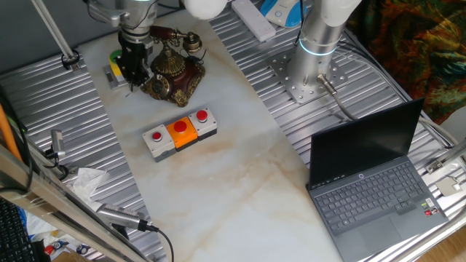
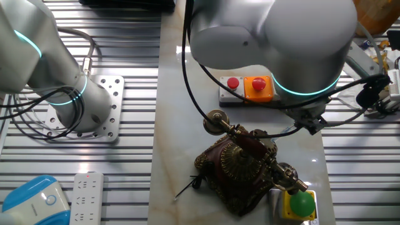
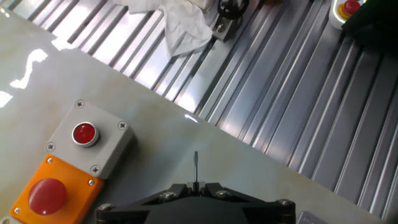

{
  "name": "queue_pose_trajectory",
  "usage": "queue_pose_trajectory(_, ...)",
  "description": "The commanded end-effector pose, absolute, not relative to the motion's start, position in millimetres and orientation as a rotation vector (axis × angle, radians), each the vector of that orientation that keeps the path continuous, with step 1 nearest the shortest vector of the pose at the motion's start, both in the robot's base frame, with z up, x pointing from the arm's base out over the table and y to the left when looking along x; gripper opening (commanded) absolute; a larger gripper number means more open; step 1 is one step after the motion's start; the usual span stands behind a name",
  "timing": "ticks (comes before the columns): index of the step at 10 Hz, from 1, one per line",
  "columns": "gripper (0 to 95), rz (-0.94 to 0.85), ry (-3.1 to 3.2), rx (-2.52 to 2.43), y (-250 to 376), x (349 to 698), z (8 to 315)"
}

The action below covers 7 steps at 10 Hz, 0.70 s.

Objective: Dial a number on an old rotary phone

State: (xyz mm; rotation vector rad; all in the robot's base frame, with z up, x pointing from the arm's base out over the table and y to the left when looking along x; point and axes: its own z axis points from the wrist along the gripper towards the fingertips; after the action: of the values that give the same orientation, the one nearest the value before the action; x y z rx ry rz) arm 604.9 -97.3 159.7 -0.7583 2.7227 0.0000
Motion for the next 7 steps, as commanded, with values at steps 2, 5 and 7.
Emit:
queue_pose_trajectory(2,0.0,0.011,2.704,-0.743,-98.5,605.4,159.1)
queue_pose_trajectory(5,0.0,0.028,2.684,-0.727,-100.0,605.6,159.8)
queue_pose_trajectory(7,0.0,0.037,2.675,-0.713,-100.3,605.7,159.8)
